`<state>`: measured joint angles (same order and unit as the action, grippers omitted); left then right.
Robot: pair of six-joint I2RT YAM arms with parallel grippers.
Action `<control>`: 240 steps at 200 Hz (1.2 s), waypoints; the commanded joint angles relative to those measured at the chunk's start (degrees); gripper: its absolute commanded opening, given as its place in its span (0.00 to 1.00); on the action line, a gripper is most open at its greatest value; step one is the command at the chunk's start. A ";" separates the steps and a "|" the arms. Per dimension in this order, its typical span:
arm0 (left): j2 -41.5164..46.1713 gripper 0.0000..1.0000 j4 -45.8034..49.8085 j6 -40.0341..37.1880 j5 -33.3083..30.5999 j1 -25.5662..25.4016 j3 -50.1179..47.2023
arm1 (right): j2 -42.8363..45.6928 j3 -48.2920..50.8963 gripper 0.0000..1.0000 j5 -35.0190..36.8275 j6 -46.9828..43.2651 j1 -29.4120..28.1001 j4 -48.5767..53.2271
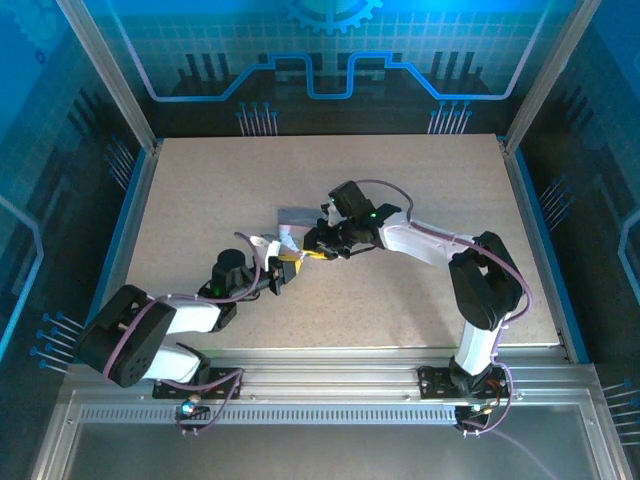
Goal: Unlock a padlock with a key
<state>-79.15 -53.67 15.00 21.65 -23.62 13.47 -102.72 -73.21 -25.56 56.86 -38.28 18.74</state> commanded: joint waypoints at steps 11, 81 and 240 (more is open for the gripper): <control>1.11 0.00 -0.85 -0.50 -0.95 -0.72 1.75 | 1.67 -2.88 0.00 0.15 -0.11 -1.65 1.23; -0.98 0.00 -6.06 9.47 1.44 -0.73 2.92 | 0.70 -2.99 0.00 2.74 -1.79 -2.63 3.54; -18.81 0.00 -26.49 19.05 1.24 -4.07 -0.92 | -0.95 3.51 0.19 8.58 -0.17 -4.62 -1.30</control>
<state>-97.19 -73.54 33.26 23.46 -25.69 12.97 -102.76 -70.13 -16.91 56.80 -40.34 19.38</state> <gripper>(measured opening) 0.044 0.192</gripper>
